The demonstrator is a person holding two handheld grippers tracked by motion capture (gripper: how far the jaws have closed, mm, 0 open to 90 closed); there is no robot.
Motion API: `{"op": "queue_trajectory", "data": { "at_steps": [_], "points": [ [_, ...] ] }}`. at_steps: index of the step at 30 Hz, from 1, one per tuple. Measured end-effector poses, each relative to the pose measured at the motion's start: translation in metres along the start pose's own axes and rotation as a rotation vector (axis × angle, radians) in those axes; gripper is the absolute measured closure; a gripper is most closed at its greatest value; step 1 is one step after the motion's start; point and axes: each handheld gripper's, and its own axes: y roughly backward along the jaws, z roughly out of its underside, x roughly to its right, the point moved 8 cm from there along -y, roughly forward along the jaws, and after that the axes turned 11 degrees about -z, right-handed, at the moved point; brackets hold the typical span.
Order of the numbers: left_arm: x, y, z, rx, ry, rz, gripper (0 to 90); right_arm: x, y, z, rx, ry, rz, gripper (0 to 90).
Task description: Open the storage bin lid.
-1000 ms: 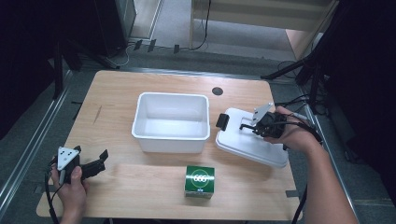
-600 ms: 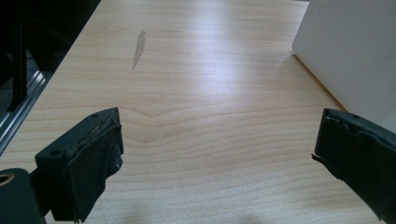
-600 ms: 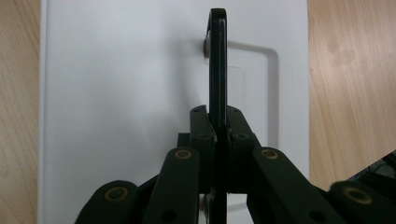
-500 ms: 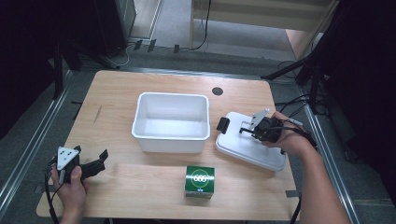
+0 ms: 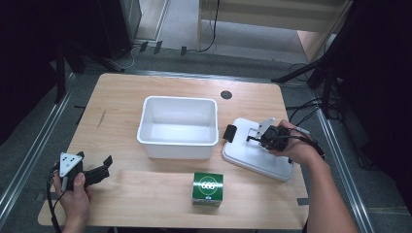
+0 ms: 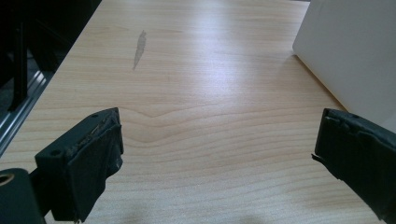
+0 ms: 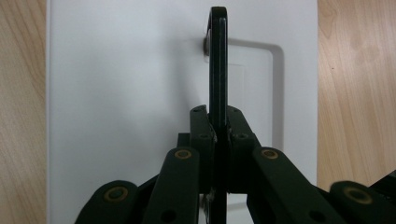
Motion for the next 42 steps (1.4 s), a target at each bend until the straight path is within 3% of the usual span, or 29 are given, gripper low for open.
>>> {"op": "queue_trajectory", "data": {
  "at_steps": [6, 10, 14, 19, 20, 21, 24, 26, 28, 34, 42],
  "points": [
    [0.000, 0.000, 0.000, 0.000, 0.000, 0.001, 1.7, -0.003, -0.006, 0.004, -0.010, 0.001, -0.001, 83.8],
    [0.000, 0.000, 0.000, 0.001, -0.001, 0.000, 1.7, -0.006, -0.004, 0.005, 0.001, -0.015, -0.011, 74.6],
    [0.000, 0.000, 0.000, 0.001, 0.001, 0.000, 1.7, -0.015, -0.003, 0.005, -0.002, -0.026, -0.066, 58.8],
    [0.000, 0.000, 0.000, 0.004, 0.002, 0.001, 1.7, -0.022, 0.002, 0.003, -0.008, -0.056, -0.074, 37.1],
    [0.000, 0.000, 0.000, 0.004, 0.002, 0.001, 1.7, -0.022, 0.002, 0.003, -0.008, -0.056, -0.074, 37.1],
    [0.000, 0.000, 0.000, 0.003, 0.002, 0.000, 1.7, -0.026, 0.006, 0.002, -0.009, -0.081, -0.083, 24.7],
    [0.000, 0.000, 0.000, 0.005, 0.003, 0.002, 1.7, -0.032, 0.010, 0.000, -0.014, -0.068, -0.053, 12.5],
    [0.000, 0.001, 0.000, 0.006, 0.003, 0.005, 1.7, -0.042, 0.013, -0.002, -0.013, -0.078, -0.113, 10.3],
    [0.001, 0.001, 0.000, 0.008, 0.001, 0.008, 1.7, -0.050, 0.014, -0.004, -0.018, -0.071, -0.153, 1.6],
    [0.000, 0.002, -0.001, 0.014, 0.008, 0.018, 1.7, -0.066, 0.022, -0.014, 0.003, -0.049, -0.155, 0.0],
    [0.001, 0.002, -0.001, 0.011, 0.002, 0.023, 1.7, -0.090, 0.026, -0.028, 0.019, 0.023, -0.180, 0.0]
  ]
}}
